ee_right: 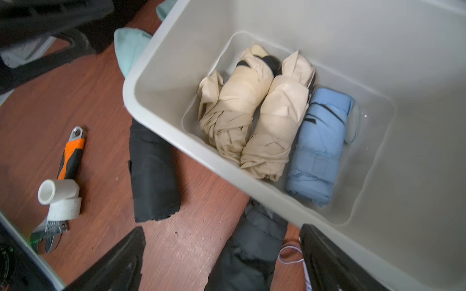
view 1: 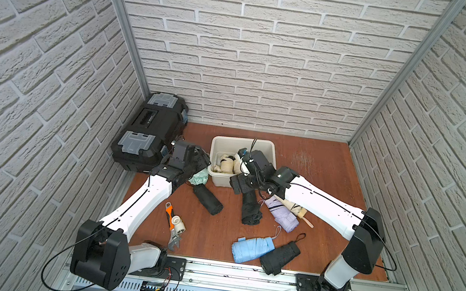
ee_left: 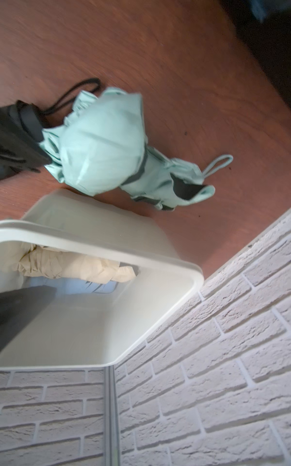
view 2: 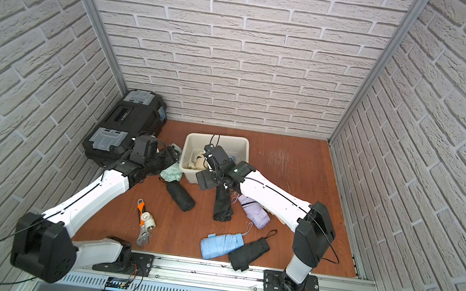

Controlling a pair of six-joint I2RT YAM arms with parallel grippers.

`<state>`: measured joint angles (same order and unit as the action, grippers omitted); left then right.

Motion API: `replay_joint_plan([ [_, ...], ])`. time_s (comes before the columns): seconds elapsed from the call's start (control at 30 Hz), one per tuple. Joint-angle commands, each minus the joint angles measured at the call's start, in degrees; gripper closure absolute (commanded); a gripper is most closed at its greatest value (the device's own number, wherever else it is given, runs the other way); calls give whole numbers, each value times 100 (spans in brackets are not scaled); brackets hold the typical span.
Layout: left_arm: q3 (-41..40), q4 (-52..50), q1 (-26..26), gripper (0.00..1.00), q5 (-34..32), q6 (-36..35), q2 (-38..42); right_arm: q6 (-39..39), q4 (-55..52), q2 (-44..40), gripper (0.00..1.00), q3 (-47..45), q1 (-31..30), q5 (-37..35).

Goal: Put the umbrella into the storage box
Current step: Place the umbrella in the storage box, then pick up the umbrella from the center of the board.

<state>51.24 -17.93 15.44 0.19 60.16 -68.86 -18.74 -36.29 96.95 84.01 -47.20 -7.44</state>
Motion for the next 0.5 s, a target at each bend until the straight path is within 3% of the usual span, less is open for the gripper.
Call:
replay_joint_plan([
  [0.0, -257, -543, 6, 23, -163, 793, 284, -334, -241, -348, 3, -140, -81, -94],
  [0.2, -445, -1175, 197, 20, -168, 1482, 361, -841, -731, -574, 4, -283, -173, -237],
  [0.47, -796, -926, 310, 15, -187, 1859, 288, -1124, -832, -1130, 3, -728, -175, -464],
])
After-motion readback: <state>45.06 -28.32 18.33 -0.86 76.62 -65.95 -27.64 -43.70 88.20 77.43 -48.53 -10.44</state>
